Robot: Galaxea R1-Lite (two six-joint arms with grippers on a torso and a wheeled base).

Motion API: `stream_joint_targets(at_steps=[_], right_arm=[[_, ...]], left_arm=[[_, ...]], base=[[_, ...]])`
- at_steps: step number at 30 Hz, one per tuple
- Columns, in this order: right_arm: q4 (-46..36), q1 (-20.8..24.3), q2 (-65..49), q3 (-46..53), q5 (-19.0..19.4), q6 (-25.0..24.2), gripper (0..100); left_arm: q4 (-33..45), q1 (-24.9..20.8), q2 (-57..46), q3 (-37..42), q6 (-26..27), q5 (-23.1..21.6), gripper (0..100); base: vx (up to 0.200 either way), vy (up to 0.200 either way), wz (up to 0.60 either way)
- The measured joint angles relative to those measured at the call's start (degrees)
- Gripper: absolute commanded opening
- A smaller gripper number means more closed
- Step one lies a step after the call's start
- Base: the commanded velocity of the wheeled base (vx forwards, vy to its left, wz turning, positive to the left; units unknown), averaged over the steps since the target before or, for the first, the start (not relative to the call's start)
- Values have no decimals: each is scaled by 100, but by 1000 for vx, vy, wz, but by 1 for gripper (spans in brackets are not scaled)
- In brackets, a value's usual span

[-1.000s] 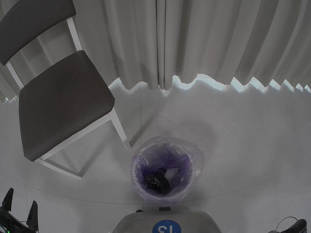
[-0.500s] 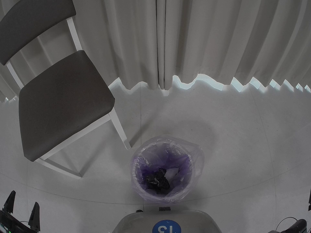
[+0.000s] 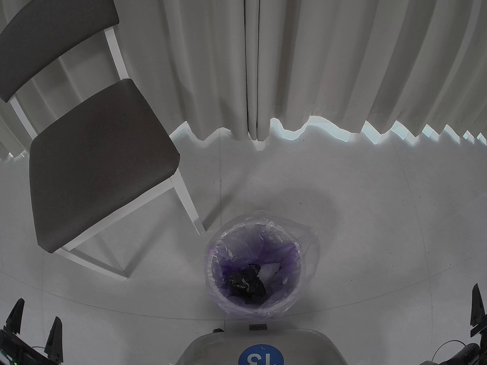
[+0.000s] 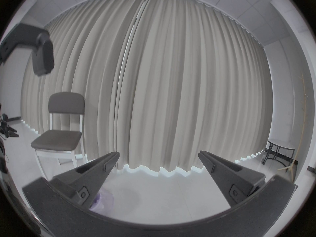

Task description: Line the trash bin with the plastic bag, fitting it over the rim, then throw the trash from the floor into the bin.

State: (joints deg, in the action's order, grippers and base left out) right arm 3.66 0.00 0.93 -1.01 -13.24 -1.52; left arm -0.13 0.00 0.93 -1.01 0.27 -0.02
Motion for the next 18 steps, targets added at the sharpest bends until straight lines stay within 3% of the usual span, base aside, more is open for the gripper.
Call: stream_joint_targets(at_steps=[4, 8, 10, 18], right_arm=[[11, 0, 0, 0, -395, -82, 100], [22, 0, 0, 2, -1175, -228, 100], [33, 0, 0, 2, -1367, -294, 100], [26, 0, 0, 2, -1317, -315, 100]], left_arm=[[0, 2, 0, 0, 5, -18, 100], [-2, 2, 0, 0, -22, -7, 100], [-2, 2, 0, 0, -38, 0, 100], [0, 2, 0, 0, -6, -5, 100]], base=[[0, 0, 0], [0, 0, 0], [0, 0, 0], [0, 0, 0]])
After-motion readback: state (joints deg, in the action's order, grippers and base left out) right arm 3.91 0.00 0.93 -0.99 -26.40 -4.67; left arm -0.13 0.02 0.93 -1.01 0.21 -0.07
